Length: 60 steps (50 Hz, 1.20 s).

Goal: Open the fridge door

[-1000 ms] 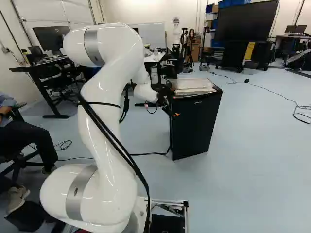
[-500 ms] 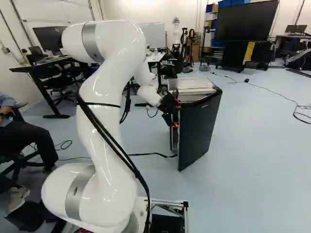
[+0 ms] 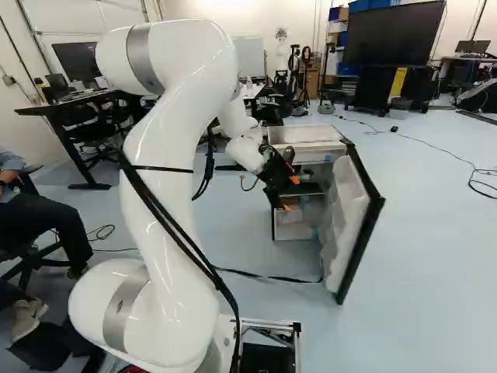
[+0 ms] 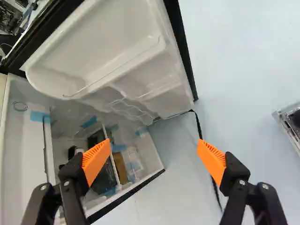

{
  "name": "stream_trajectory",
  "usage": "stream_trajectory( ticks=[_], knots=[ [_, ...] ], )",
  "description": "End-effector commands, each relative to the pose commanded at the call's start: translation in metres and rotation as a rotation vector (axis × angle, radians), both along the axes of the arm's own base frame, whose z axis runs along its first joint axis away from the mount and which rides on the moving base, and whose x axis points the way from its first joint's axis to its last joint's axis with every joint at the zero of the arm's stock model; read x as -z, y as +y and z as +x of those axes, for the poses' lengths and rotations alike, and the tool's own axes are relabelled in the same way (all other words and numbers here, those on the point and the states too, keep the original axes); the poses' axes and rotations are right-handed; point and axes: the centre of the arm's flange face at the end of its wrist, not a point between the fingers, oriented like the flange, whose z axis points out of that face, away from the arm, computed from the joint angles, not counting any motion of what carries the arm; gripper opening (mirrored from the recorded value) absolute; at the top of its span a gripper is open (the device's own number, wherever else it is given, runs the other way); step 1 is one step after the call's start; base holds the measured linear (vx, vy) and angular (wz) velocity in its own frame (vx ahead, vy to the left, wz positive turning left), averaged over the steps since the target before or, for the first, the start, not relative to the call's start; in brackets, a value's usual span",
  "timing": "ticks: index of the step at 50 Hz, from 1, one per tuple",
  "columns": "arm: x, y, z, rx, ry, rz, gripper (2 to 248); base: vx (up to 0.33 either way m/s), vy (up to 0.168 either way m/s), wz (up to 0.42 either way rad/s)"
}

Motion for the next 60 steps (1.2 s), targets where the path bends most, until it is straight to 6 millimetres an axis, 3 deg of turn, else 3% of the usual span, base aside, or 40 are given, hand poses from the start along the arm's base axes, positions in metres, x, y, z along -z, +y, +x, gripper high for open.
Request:
stream_trajectory(
  ticks=[25,60],
  knots=[
    [-0.002,-0.005,-0.004,-0.007,0.011,-0.028,247,0.000,0.000,0.000],
    [-0.016,-0.017,-0.002,-0.144,0.054,-0.249,247,0.000,0.000,0.000]
  ],
)
